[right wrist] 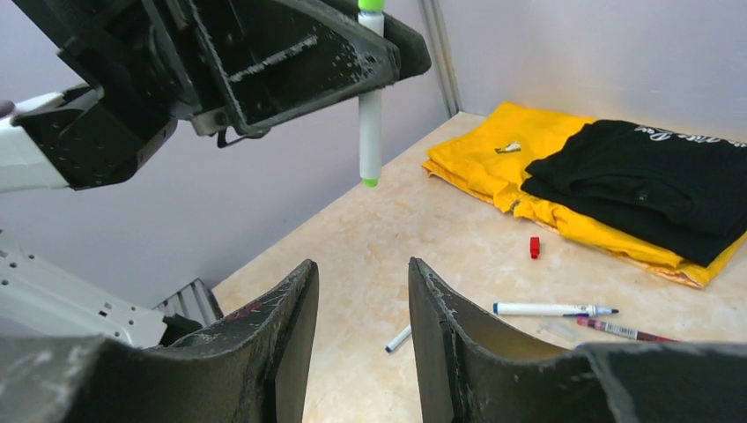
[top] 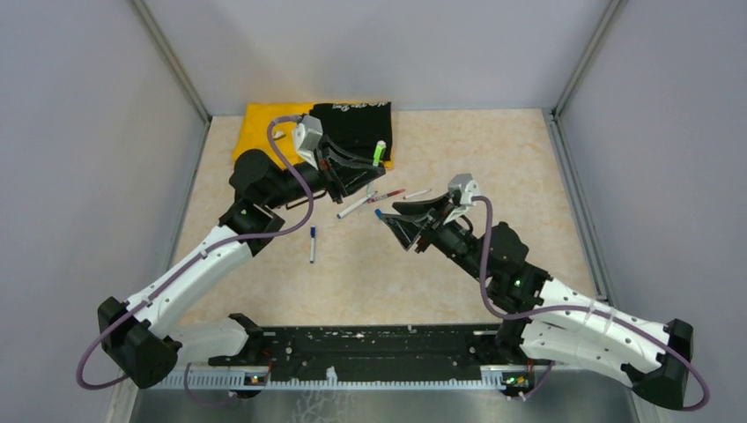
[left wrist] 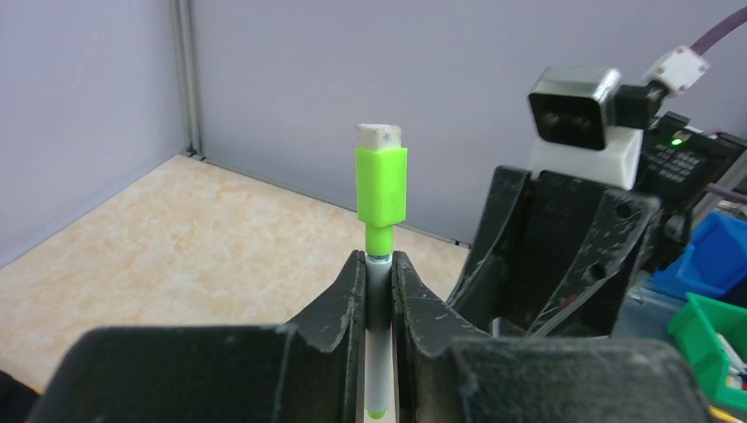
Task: Insert the pens into the pen caps
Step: Adjust the pen.
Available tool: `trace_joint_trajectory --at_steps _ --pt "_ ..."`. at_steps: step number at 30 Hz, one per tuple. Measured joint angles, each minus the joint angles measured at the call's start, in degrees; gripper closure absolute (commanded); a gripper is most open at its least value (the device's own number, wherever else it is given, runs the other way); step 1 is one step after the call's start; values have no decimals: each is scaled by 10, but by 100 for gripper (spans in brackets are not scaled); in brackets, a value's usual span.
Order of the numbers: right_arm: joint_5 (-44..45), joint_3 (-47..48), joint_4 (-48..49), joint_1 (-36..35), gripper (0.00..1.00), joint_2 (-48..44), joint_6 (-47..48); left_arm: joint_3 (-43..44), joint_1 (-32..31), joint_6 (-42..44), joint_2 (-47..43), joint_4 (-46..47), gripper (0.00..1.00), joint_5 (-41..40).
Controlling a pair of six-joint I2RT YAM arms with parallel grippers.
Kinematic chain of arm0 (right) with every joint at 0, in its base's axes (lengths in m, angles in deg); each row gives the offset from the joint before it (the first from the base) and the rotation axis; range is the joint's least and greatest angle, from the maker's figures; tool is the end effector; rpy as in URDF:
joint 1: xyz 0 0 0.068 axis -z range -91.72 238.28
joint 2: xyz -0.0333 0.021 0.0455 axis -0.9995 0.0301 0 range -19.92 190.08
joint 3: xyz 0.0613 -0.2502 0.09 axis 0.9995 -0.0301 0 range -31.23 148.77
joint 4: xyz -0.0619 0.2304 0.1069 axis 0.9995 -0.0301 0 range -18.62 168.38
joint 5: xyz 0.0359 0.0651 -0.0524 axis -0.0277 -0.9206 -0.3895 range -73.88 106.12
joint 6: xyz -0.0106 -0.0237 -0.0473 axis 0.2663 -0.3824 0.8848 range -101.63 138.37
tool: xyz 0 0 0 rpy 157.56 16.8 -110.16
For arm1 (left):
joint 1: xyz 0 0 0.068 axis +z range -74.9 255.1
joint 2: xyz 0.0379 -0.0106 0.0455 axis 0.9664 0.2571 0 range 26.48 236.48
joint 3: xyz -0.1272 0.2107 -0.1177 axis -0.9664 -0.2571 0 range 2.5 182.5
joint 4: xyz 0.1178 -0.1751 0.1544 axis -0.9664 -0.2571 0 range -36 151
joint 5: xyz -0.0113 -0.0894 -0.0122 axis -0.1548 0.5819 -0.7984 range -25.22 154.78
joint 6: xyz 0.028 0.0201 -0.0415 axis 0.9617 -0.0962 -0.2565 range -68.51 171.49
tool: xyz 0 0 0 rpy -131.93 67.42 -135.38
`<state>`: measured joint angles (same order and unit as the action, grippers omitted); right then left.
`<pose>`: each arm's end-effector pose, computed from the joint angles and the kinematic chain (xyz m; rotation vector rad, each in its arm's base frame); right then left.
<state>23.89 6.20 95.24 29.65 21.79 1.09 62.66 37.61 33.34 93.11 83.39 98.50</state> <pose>0.0970 0.1498 0.3546 -0.3897 1.3743 1.0158 0.1984 -0.1771 0.4163 0.7553 1.2304 -1.1877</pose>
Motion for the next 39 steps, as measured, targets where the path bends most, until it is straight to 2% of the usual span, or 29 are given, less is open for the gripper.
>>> trace_joint_trajectory --at_steps 7,13,21,28,34,39 --pt "-23 3 74 0 60 74 22 0 0 -56 0 41 100 37" --pt "-37 21 122 0 66 101 28 0 0 -74 0 52 100 60" --pt "-40 33 154 0 78 112 35 -5 0 -82 0 60 100 75" --pt "-37 39 161 0 98 121 38 -6 0 -83 -1 63 100 81" --pt "-38 40 163 0 100 121 38 -7 0 -83 -3 69 100 82" --pt "-41 44 162 0 100 122 38 -7 0 -83 -4 73 82 82"
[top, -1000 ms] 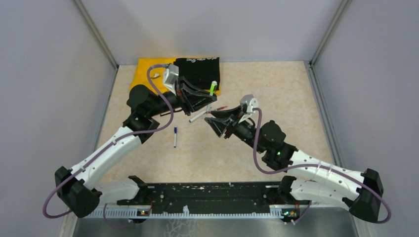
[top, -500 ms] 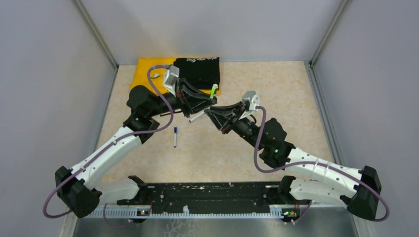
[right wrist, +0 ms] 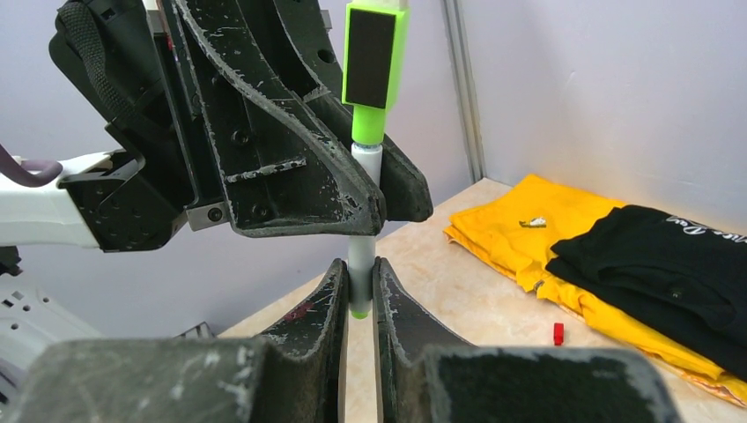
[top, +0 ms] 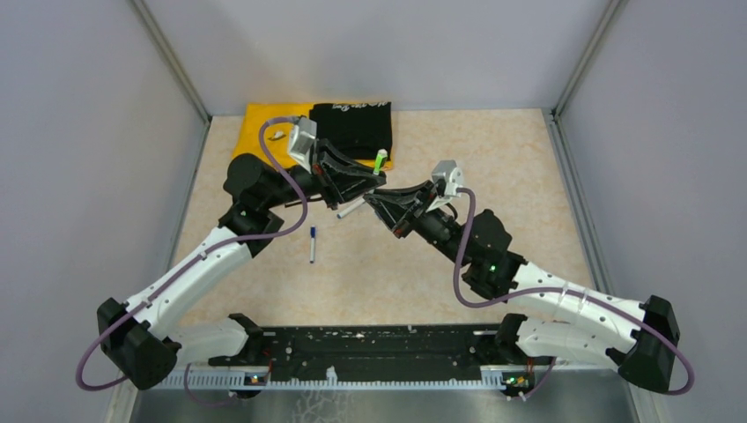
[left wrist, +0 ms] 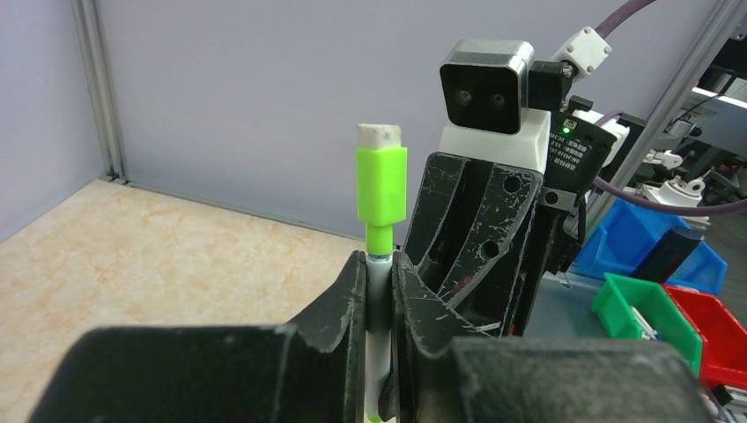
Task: Insert the pens into the pen caps
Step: Adjust the pen.
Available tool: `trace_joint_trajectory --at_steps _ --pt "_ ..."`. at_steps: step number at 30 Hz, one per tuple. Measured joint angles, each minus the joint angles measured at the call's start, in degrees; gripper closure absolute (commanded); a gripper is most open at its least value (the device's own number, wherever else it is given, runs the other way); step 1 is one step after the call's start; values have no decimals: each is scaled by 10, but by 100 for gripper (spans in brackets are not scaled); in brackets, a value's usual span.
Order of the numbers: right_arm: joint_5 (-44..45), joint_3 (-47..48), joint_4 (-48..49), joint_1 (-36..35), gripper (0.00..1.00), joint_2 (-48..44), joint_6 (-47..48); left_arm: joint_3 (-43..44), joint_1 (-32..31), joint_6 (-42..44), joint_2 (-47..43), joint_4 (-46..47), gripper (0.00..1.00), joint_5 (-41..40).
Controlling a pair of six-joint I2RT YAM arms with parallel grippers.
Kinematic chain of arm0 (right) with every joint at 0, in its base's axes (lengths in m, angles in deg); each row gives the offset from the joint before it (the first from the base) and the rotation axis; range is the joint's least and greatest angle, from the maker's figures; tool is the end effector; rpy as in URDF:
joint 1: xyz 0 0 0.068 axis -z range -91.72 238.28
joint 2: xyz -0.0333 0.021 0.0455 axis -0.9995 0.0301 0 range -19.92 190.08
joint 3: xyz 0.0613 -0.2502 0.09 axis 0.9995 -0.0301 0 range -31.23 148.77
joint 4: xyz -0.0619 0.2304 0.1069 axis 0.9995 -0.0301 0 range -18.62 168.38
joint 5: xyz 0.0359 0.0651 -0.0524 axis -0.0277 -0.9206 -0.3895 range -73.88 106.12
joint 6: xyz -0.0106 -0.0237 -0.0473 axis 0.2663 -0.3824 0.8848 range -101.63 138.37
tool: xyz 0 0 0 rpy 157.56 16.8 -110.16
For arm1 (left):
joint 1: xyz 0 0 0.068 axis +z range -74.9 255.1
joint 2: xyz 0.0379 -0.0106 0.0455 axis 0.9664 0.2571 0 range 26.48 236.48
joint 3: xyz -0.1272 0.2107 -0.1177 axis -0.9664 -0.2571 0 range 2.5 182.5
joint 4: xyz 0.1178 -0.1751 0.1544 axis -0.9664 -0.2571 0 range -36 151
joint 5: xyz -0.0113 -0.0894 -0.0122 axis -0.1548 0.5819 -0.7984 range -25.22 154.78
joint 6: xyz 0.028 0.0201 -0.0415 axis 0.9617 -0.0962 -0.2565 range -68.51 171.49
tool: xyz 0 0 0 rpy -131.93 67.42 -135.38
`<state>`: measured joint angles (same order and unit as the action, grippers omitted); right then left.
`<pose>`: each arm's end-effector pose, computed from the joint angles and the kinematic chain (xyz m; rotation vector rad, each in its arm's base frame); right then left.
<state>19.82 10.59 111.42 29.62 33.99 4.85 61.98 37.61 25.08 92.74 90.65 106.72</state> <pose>0.1158 0.1858 0.3734 -0.4336 1.1992 1.0572 0.1892 -0.1751 0.4249 0.8186 1.1456 -1.3689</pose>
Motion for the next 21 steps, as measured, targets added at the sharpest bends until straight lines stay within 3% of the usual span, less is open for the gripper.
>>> trace_joint_trajectory --at_steps 8,21 --pt "-7 7 -11 0 100 2 0 -7 0 3 -4 4 73 -2" --pt "-17 15 -22 0 100 2 5 -16 0 13 -8 -1 68 -3"
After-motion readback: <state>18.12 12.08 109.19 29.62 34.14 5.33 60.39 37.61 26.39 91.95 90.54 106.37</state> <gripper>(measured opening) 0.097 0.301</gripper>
